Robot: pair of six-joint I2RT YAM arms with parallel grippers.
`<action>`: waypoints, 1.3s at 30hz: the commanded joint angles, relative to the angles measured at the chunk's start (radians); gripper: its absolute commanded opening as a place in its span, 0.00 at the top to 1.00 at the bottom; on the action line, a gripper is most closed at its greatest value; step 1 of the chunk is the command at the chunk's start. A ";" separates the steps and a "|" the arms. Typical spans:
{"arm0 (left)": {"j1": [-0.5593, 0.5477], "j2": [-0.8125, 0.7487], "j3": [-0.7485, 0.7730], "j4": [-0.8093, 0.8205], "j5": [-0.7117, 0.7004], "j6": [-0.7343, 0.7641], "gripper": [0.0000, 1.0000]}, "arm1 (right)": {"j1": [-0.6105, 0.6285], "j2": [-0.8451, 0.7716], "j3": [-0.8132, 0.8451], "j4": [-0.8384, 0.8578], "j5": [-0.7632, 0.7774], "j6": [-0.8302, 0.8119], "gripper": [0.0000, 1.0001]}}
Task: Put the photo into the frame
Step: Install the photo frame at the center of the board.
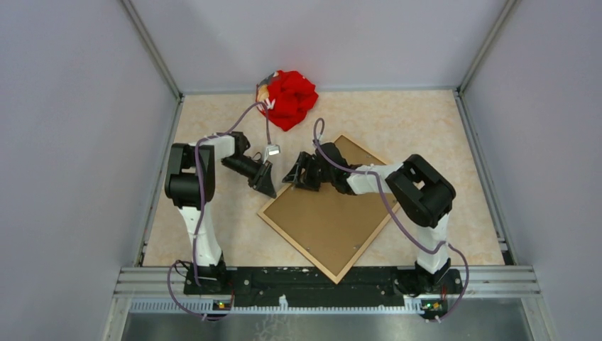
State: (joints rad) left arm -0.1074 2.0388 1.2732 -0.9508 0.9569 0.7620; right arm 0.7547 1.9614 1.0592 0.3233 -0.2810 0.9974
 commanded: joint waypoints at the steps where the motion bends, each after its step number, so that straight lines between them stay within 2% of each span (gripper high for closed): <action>1: -0.020 -0.023 -0.018 0.032 0.002 0.041 0.77 | -0.016 -0.054 -0.024 -0.051 0.055 -0.044 0.36; 21: -0.022 -0.019 -0.016 0.033 -0.001 0.042 0.77 | 0.055 0.057 0.066 0.003 -0.046 0.006 0.36; 25: -0.023 -0.023 -0.016 0.031 -0.001 0.046 0.77 | 0.009 0.032 0.067 -0.021 -0.055 -0.020 0.35; 30: -0.020 -0.024 0.025 0.008 0.011 0.040 0.77 | -0.115 -0.097 0.043 -0.084 -0.039 -0.084 0.34; 32: -0.020 -0.027 0.063 0.007 0.033 0.013 0.74 | -0.169 -0.136 0.048 -0.133 -0.030 -0.120 0.32; 34: -0.024 -0.026 0.114 0.030 0.050 -0.038 0.66 | -0.220 -0.154 0.047 -0.158 -0.035 -0.139 0.32; 37: -0.039 0.011 0.199 0.075 0.064 -0.122 0.56 | -0.290 -0.143 0.052 -0.170 -0.049 -0.157 0.31; 39: -0.062 0.061 0.273 0.087 0.060 -0.159 0.52 | -0.317 -0.124 0.064 -0.175 -0.060 -0.163 0.31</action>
State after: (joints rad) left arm -0.1356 2.0445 1.4235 -0.9310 0.9672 0.6857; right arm 0.4797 1.8477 1.0889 0.1852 -0.3244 0.8852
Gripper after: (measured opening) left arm 0.458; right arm 0.685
